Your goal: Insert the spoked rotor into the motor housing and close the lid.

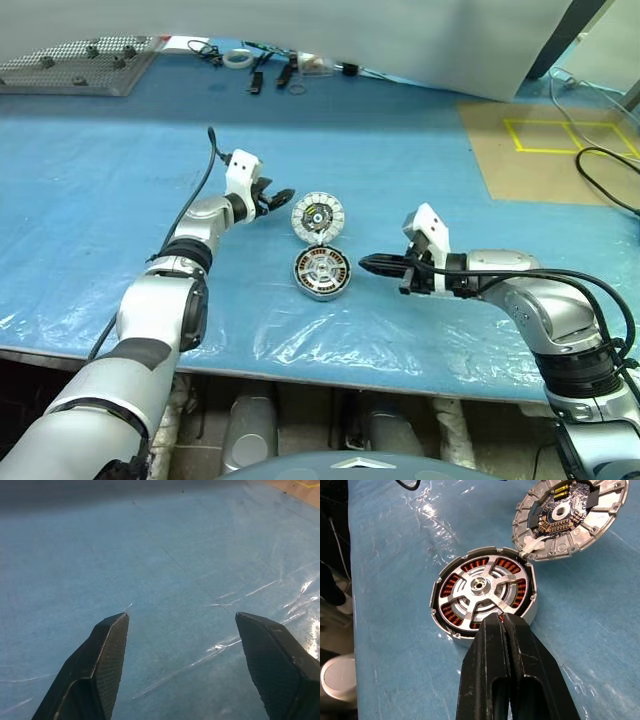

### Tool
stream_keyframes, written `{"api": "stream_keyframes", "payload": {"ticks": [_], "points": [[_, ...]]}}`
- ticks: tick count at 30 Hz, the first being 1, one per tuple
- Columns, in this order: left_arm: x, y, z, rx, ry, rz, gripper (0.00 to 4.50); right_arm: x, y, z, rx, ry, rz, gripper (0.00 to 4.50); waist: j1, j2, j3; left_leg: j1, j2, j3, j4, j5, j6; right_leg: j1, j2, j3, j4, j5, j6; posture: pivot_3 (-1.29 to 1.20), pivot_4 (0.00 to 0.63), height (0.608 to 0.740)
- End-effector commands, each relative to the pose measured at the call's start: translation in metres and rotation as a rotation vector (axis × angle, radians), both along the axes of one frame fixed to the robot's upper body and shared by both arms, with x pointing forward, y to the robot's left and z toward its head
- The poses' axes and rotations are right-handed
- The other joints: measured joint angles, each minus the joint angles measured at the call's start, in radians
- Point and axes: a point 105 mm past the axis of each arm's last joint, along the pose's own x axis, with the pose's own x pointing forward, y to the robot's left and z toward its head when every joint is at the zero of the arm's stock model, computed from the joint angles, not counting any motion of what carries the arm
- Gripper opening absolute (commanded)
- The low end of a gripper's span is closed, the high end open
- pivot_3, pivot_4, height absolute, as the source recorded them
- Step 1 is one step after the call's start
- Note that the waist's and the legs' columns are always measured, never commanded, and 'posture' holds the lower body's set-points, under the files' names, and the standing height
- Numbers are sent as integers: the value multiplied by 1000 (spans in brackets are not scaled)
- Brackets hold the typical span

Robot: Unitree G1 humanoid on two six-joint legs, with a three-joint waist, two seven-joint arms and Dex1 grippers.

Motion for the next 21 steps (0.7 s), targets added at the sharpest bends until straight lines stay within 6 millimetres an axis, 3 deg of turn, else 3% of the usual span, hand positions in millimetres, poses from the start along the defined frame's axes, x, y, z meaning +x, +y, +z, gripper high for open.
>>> {"api": "stream_keyframes", "payload": {"ticks": [1,3,7,12,15,18,20,21], "points": [[-2,-10,7,-66,20,-53,3578,-5,-1,12,10,-41,-2,0,1,0,0,0,0,0,0,0,0,0,0,0,0,0,0,0,150,740],[-3,-12,5,-123,57,-53,3578,-6,-2,12,8,-38,-7,0,1,0,0,0,0,0,0,0,0,0,0,0,0,0,0,0,150,740],[-3,-6,2,-141,67,-32,2855,-8,-5,11,-4,-34,-16,0,0,0,0,1,0,0,0,0,1,1,0,0,0,0,0,0,150,740],[-7,-6,-10,-93,102,-40,1154,-9,-7,10,-14,-30,-20,0,0,0,0,1,0,0,0,-1,1,1,-1,0,0,0,0,0,150,740],[-10,-6,-15,-86,116,-55,1154,-10,-6,9,-15,-28,-16,0,0,0,0,1,0,0,0,-1,2,1,-1,0,0,0,0,0,150,740],[-11,-1,-17,-121,129,-47,612,-11,-7,9,-21,-26,-13,0,0,0,0,1,0,0,0,-1,2,1,-1,0,0,0,0,0,150,740],[-12,-2,-17,-151,141,-60,25,-11,-8,9,-30,-26,-16,0,0,0,0,1,0,0,0,-1,2,1,-1,0,0,0,0,0,150,740],[-14,-5,-16,-159,145,-80,25,-12,-10,8,-36,-25,-18,0,0,0,0,1,0,0,0,-1,2,1,-1,0,0,0,0,0,150,740]]}}
